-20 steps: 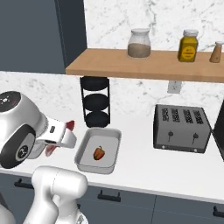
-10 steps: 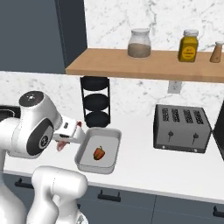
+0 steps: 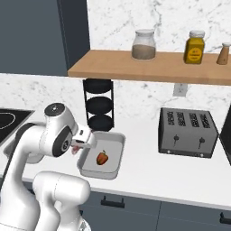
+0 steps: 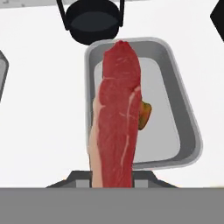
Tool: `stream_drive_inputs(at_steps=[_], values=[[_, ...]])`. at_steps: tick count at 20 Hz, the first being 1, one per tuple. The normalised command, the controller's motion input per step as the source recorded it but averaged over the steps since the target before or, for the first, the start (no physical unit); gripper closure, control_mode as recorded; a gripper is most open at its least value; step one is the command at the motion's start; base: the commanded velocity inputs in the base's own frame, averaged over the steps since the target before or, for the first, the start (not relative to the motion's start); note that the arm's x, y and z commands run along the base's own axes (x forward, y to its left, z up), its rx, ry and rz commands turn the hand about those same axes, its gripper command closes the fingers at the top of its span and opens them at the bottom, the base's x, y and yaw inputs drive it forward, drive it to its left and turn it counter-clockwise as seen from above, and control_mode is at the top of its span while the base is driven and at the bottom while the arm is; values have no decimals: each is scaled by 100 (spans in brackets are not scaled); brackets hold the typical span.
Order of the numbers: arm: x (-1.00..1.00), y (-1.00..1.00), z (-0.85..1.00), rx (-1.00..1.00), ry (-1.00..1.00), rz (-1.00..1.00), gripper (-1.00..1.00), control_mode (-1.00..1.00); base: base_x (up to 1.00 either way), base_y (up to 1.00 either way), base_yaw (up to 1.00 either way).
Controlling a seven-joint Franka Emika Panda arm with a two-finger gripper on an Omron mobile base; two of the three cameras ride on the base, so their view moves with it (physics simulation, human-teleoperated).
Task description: Place one bell pepper and one steak in each tupperware on the nearby counter, to pack two identical lunches.
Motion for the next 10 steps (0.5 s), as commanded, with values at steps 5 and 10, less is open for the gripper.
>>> stream_drive_inputs(at_steps=[5, 10], values=[[75, -13, -62, 6, 3, -3, 100, -100, 0, 0, 0], [66, -4, -49, 3, 1, -1, 100, -100, 0, 0, 0]])
